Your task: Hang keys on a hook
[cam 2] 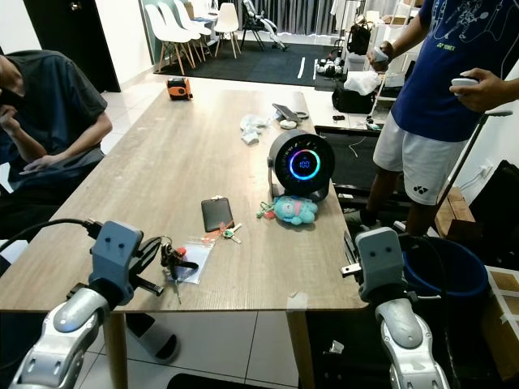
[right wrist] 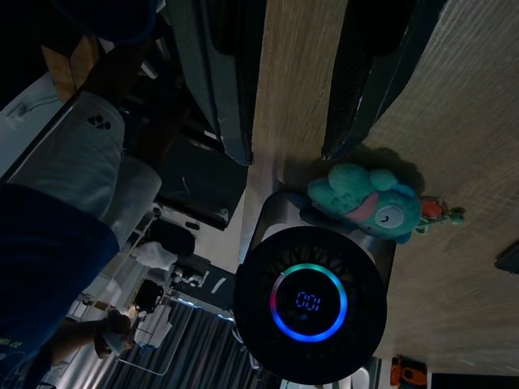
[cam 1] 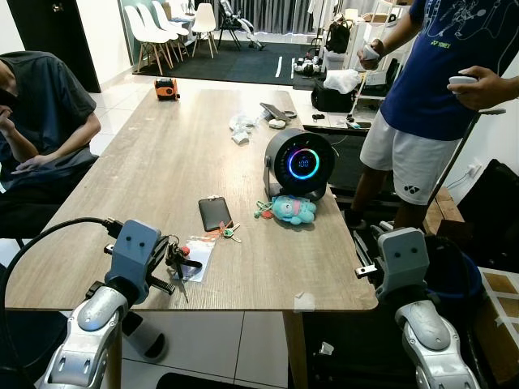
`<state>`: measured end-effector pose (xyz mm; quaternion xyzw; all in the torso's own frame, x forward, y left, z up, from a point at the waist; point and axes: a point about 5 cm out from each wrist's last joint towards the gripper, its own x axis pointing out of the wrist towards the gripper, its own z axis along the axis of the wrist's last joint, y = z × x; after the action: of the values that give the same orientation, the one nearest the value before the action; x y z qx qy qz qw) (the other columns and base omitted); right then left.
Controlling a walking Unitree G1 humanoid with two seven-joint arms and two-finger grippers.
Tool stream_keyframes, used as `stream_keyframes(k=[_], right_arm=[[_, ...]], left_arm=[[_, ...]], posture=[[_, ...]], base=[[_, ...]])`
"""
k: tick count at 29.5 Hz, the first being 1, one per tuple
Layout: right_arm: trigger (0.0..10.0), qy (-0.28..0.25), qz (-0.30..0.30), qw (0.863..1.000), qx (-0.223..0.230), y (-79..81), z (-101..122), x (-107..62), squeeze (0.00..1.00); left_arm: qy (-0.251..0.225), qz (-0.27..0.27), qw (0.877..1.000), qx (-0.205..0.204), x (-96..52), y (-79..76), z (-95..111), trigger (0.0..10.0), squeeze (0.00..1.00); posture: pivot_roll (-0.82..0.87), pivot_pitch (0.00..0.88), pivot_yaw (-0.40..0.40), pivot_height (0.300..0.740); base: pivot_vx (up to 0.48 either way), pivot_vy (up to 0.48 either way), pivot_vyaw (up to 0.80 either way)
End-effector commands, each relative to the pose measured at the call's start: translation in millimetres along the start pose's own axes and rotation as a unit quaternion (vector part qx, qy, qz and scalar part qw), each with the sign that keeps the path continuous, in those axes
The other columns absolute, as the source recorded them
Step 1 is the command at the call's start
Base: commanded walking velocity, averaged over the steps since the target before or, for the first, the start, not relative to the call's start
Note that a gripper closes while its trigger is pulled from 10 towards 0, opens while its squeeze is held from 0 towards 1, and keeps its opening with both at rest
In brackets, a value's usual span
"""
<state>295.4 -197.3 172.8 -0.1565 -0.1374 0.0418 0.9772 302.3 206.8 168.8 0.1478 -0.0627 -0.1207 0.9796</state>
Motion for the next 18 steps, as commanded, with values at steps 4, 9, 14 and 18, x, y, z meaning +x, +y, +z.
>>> stream_keyframes(k=[4,9,14,18], right_arm=[[10.0,0.005,0.007,1.0,-0.003,2.4,-3.4,-0.8,0.0],[10.0,0.005,0.008,1.0,-0.001,3.1,-3.5,-0.1,0.0],[10.0,0.005,0.009,1.0,0.001,4.0,-3.6,0.3,0.0],[10.0,0.004,0.009,1.0,0.002,4.2,-3.6,0.4,0.0]], left_arm=[[0.009,0.004,1.0,-0.003,-1.6,-3.0,-3.1,10.0,0.0],[0.01,0.007,1.0,-0.003,-1.0,-2.4,-3.4,10.0,0.0],[0.011,0.01,1.0,-0.006,-0.8,-2.6,-3.6,10.0,0.0],[0.011,0.011,1.0,-0.006,-0.7,-2.6,-3.5,10.0,0.0]], posture=[[-0.01,0.143,-0.007,0.74],[-0.01,0.143,-0.007,0.74],[-0.01,0.143,-0.007,0.74],[-0.01,0.143,-0.007,0.74]], base=[[0.0,0.0,0.0],[0.0,0.0,0.0],[0.0,0.0,0.0],[0.0,0.0,0.0]])
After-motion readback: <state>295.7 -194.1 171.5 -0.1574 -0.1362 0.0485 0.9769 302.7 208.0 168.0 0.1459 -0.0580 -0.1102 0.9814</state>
